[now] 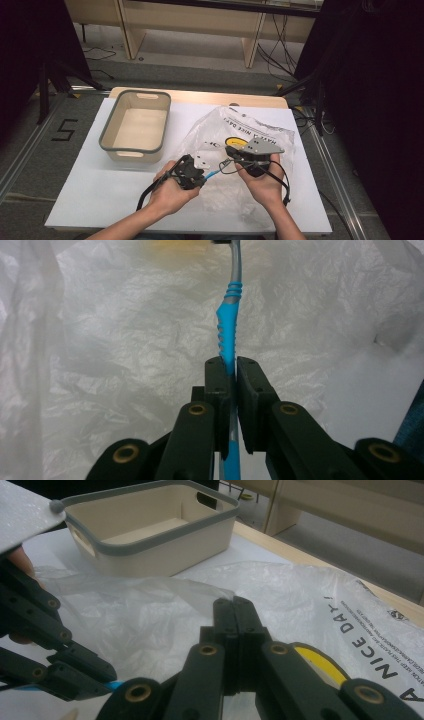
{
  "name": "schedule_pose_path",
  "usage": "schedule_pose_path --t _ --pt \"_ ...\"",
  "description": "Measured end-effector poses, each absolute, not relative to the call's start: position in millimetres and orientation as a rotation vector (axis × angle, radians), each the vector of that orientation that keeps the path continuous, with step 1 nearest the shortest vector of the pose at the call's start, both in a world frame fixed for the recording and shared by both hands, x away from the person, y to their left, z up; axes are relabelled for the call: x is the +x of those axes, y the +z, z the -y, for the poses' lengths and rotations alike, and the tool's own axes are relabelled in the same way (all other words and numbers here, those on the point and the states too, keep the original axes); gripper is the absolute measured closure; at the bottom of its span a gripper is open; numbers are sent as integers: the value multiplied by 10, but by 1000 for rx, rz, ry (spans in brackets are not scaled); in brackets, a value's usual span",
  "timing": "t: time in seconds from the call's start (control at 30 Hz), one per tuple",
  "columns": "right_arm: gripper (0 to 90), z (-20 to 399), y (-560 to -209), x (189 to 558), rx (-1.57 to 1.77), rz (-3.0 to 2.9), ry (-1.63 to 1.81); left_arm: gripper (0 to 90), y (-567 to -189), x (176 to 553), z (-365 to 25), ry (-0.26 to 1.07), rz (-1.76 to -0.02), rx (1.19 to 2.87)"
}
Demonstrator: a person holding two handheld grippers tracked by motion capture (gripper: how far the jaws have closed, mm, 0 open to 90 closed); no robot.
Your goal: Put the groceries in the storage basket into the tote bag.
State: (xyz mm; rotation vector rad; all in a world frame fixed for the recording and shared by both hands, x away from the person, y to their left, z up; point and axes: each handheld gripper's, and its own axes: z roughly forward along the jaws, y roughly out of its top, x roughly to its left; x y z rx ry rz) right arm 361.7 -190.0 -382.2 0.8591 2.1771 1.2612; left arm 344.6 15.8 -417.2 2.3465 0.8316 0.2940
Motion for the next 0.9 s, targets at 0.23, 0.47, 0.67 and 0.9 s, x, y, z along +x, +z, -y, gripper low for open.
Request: schedule_pose_path --t 0.23,0.47,0.67,0.9 --pt "900 1904 -3819 3616 857 -2176 1264 838 -4226 3487 -26 316 -832 2333" --pt "900 1905 -3820 3617 858 -2176 1268 838 -4269 3536 44 328 -838 2301" --pt "900 1900 -3824 3617 861 -2176 1265 838 -4306 3564 115 340 -835 2277" --pt "900 1906 -3822 3619 862 -2173 1268 838 -4354 3602 175 366 -817 2268"
